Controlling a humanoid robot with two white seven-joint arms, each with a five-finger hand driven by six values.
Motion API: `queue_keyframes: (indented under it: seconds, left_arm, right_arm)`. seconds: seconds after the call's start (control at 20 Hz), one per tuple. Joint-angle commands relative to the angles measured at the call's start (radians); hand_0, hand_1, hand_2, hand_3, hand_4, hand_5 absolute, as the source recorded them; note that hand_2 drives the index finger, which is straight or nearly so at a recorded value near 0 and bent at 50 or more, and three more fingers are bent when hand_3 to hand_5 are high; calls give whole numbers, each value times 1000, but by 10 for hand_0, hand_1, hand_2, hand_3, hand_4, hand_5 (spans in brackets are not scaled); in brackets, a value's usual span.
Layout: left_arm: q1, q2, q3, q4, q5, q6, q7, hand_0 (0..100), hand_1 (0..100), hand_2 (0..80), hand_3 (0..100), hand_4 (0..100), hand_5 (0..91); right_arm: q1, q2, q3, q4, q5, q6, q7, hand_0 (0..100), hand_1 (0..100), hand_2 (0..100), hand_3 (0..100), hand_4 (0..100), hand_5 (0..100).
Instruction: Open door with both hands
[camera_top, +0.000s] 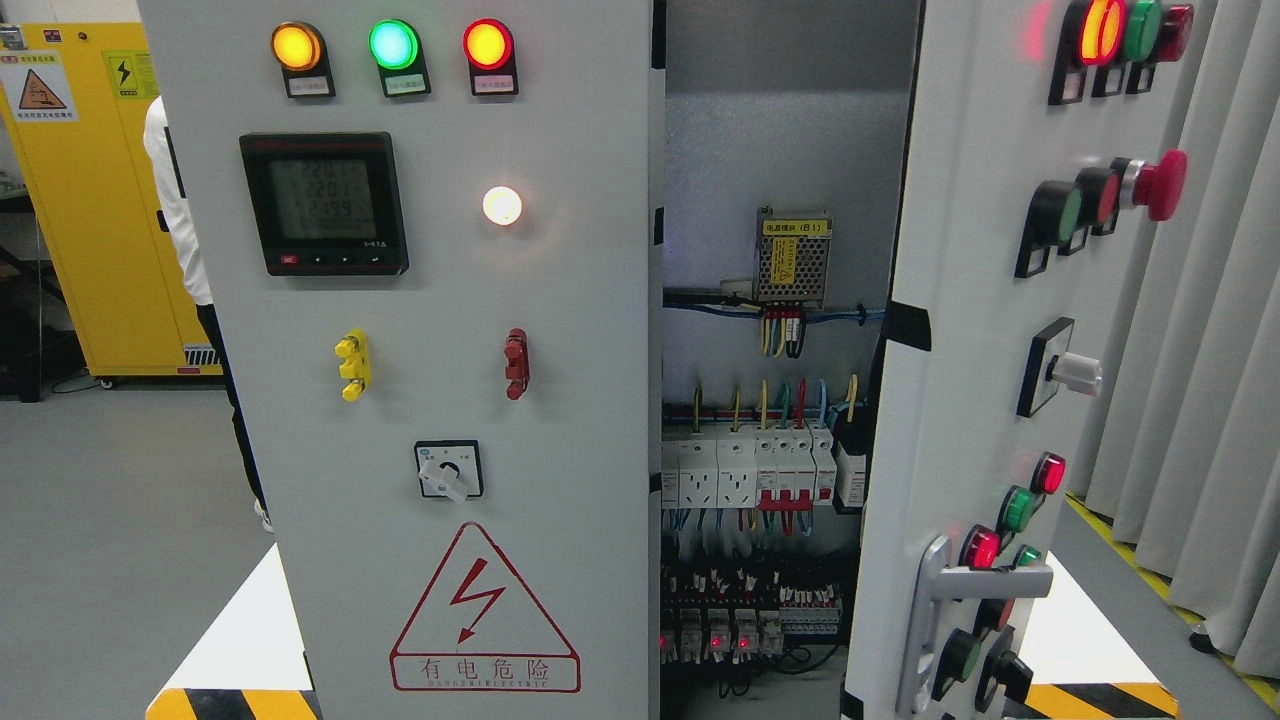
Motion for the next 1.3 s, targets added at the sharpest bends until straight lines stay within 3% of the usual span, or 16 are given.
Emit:
queue_keyframes:
  seconds: [0.0,0.15,0.3,0.45,0.7,0.85,0.95,1.0,1.25]
  left_arm:
    - [36,103,31,-360,1,1,-178,120,556,0,0,0,0]
    - [39,129,22,-493,-1,1,-258,120,556,0,0,0,0]
    - [41,172,12,-660,-1,2,-268,120,556,0,0,0,0]
    - [33,243,-76,-805,4,2,-269,120,556,0,0,0,0]
    - [28,327,-251,-981,105,2,-269,120,556,0,0,0,0]
    - [19,329,-259,-1069,116,5,-274,120,556,0,0,0,0]
    - [16,320,-259,-1139,127,5,-322,120,556,0,0,0,0]
    - [16,320,-261,-1183,150,8,-352,120,556,0,0,0,0]
    - [-40,318,-259,-1303,246,74,-355,120,556,0,0,0,0]
  right_arm:
    - [0,-6,-90,0,51,-2,-1,0,500,40,0,0,0]
    - [0,-6,-90,0,51,-4,-1,0,500,40,0,0,0]
    - [0,-6,-90,0,51,-2,-1,0,500,40,0,0,0]
    - [0,-5,-96,0,51,-4,-1,0,500,40,0,0,0]
    - [2,-5,-97,0,51,-4,1,0,500,40,0,0,0]
    - [2,-2,-97,0,51,-4,-1,0,500,40,0,0,0]
    - [2,0,-97,0,52,-4,-1,0,500,40,0,0,0]
    - [2,0,-97,0,52,-6,-1,0,500,40,0,0,0]
    - [4,2,-97,0,52,-6,-1,0,500,40,0,0,0]
